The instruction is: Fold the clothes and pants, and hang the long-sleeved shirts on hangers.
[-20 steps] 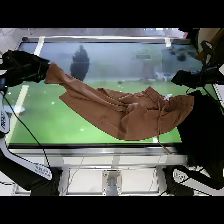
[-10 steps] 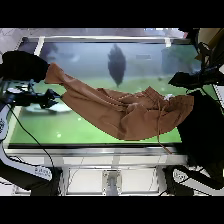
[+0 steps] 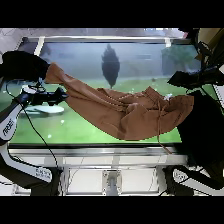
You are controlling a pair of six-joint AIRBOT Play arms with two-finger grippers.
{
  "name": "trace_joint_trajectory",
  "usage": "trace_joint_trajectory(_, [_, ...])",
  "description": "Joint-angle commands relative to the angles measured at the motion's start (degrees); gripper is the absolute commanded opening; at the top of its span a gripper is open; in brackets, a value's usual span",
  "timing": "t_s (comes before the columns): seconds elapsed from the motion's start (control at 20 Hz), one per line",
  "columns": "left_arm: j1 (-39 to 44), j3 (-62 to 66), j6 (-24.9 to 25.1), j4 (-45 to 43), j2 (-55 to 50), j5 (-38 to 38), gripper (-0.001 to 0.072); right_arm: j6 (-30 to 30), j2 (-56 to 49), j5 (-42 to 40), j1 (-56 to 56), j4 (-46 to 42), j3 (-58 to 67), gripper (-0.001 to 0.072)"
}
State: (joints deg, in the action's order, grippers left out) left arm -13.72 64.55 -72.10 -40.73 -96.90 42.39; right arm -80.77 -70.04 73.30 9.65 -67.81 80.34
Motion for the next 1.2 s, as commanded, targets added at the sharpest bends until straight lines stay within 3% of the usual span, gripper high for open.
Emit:
trace_joint_trajectory(0.0, [-0.37,0.0,-1.51,0.48,0.5,-0.9,0.0017,1.16,0.2,-0.33,-0.04,-0.17,0.04,0.0502])
trace_joint_trajectory(0.1, [-4.11,-0.02,-1.6,-1.16,3.54,3.96,0.0017,2.01,1.75,1.29,0.02,-4.15,0.04,0.0499])
trace_joint_trajectory(0.2, [-10.29,-0.02,-1.68,-8.81,9.38,8.7,0.0016,2.49,5.14,3.34,0.04,-10.29,-0.02,0.0385])
trace_joint_trajectory(0.35, [-22.34,-0.04,-2.93,-16.72,19.96,14.93,0.0017,2.43,11.43,6.05,2.4,-11.45,-2.23,0.039])
trace_joint_trajectory(0.55, [-36.96,-0.09,-2.91,-18.86,30.12,19.45,0.0017,1.86,18.43,9.25,4.59,-5.95,-14.99,0.0395])
trace_joint_trajectory(0.6, [-39.69,-0.09,-2.89,-18.88,31.3,20.9,0.0017,1.86,19.17,7.82,4.59,-3.41,-19.41,0.0396])
trace_joint_trajectory(0.7, [-43.19,-0.13,-1.79,-19.21,31.74,24.68,0.0017,1.86,19.39,2.62,4.59,0.37,-29.03,0.0529])
trace_joint_trajectory(1.0, [-44.61,-2.8,-1.84,-29.35,31.71,28.41,0.0017,-0.55,18.91,-12.72,4.61,2.97,-46.58,0.0555])
trace_joint_trajectory(1.15, [-44.87,-2.97,-1.86,-31.71,31.71,28.37,0.0017,-4.42,18.08,-16.74,4.61,-4.02,-48.11,0.0553])
